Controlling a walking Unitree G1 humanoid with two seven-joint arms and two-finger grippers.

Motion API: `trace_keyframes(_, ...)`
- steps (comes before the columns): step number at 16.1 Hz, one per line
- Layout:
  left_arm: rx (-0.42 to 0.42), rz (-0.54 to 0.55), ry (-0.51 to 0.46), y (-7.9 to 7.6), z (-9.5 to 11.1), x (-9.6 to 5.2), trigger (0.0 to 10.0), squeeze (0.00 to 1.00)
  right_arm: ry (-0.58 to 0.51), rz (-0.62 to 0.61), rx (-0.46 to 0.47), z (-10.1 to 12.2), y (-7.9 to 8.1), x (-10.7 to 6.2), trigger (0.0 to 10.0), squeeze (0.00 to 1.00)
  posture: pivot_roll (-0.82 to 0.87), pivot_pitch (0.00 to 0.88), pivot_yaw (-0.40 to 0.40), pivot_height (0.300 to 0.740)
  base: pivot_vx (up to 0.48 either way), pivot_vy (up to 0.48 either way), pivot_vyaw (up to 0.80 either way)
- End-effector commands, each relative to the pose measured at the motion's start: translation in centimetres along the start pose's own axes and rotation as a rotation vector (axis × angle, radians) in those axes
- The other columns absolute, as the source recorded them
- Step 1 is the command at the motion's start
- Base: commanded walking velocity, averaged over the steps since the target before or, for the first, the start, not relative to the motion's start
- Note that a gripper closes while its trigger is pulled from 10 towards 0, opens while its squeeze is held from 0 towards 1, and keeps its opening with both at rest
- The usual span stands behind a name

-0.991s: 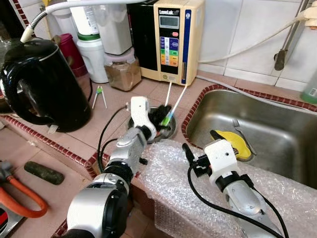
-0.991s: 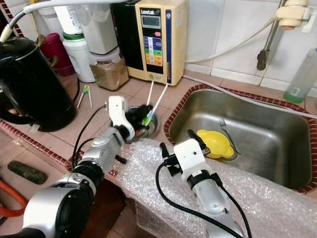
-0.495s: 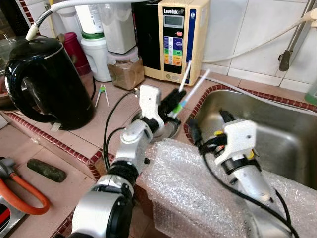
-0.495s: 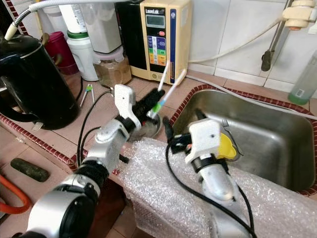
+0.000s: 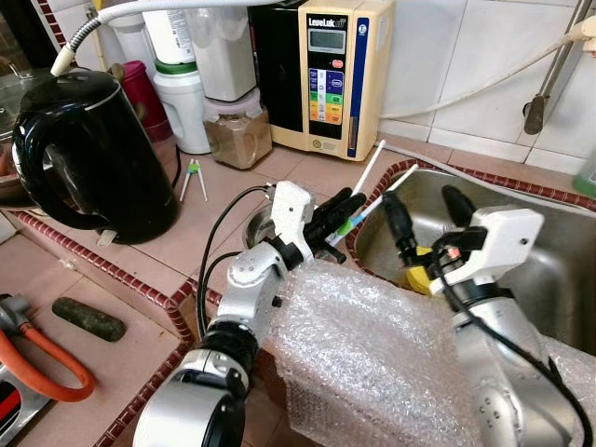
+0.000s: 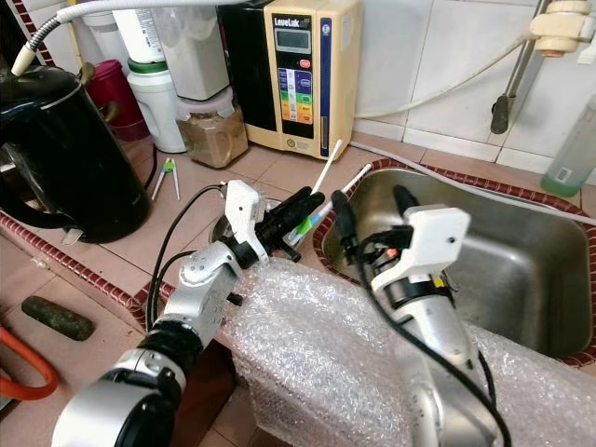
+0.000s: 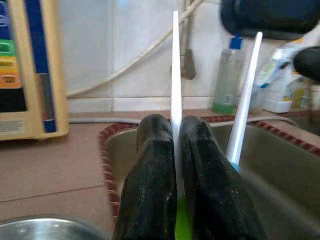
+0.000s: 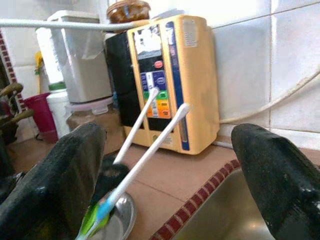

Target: Kitchen organization

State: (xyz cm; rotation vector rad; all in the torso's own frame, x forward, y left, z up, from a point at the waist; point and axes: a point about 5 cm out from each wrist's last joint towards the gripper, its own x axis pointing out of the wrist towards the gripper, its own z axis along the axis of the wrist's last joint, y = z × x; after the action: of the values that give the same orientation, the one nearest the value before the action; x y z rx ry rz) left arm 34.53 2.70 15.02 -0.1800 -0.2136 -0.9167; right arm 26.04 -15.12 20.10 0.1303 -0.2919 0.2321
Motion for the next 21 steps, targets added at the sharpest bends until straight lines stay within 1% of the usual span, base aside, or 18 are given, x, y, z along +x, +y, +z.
trace_keyframes(1,-0.042,-0.06,-0.016,-1.9,-0.5,0.7,0.0,0.0,-0.001,-0.002,0.022,0.0,-0.3,0.8,10.0,0.0,-0.12,0.0,0.082,0.74,0.0,0.0,0.0)
trace_keyframes(2,-0.047,-0.064,-0.02,-2.0,-0.4,0.7,0.0,0.0,0.001,-0.007,0.025,-0.2,-0.5,1.3,10.0,0.0,-0.11,0.0,0.082,0.74,0.0,0.0,0.0)
trace_keyframes(3,-0.041,-0.079,-0.024,-2.2,-0.4,0.8,0.0,0.0,-0.012,-0.006,0.037,-0.1,-0.4,2.0,0.0,0.0,-0.11,0.0,0.081,0.74,0.0,0.0,0.0)
trace_keyframes(7,-0.046,-0.099,-0.029,-2.6,-0.2,0.7,0.0,0.0,-0.02,0.03,0.099,-0.4,0.5,4.4,0.0,0.0,-0.1,0.0,0.077,0.74,0.0,0.0,0.0)
trace_keyframes(8,-0.047,-0.094,-0.029,-2.6,-0.2,0.7,0.0,0.0,-0.02,0.043,0.142,-0.5,0.9,4.7,0.0,0.0,-0.1,0.0,0.077,0.74,0.0,0.0,0.0)
trace_keyframes(9,-0.047,-0.093,-0.028,-2.6,-0.2,0.7,0.0,0.0,-0.02,0.05,0.15,-0.5,1.1,4.9,0.0,0.0,-0.1,0.0,0.078,0.74,0.0,0.0,0.0)
trace_keyframes(10,-0.045,-0.09,-0.027,-2.5,-0.2,0.6,0.0,0.0,-0.018,0.07,0.179,-0.6,1.6,5.0,0.0,0.0,-0.09,0.0,0.077,0.74,0.0,0.0,0.0)
trace_keyframes(11,-0.045,-0.084,-0.026,-2.5,-0.2,0.6,0.0,0.0,-0.015,0.09,0.241,-0.7,2.1,4.8,0.0,0.0,-0.09,0.0,0.079,0.74,0.0,0.0,0.0)
trace_keyframes(12,-0.044,-0.082,-0.025,-2.4,-0.1,0.6,0.0,0.0,-0.007,0.086,0.277,-0.9,2.2,4.6,0.0,0.0,-0.1,0.0,0.08,0.74,0.0,0.0,0.0)
trace_keyframes(14,-0.043,-0.084,-0.024,-2.4,0.0,0.7,0.0,0.0,0.015,0.081,0.293,-1.5,2.2,4.1,0.0,0.0,-0.1,0.0,0.085,0.74,0.0,0.0,0.0)
trace_keyframes(15,-0.044,-0.085,-0.025,-2.3,0.1,0.7,0.0,0.0,0.037,0.064,0.326,-2.0,2.1,3.8,0.0,0.0,-0.1,0.0,0.086,0.74,0.0,0.0,0.0)
trace_keyframes(17,-0.04,-0.088,-0.022,-2.3,0.1,0.8,0.0,0.0,0.049,0.052,0.315,-2.4,1.9,3.6,0.0,0.0,-0.1,0.0,0.088,0.74,0.0,0.0,0.0)
trace_keyframes(21,-0.037,-0.089,-0.017,-2.3,0.1,0.8,0.0,0.0,0.041,0.028,0.292,-2.1,1.3,3.7,0.0,0.0,-0.1,0.0,0.088,0.74,0.0,0.0,0.0)
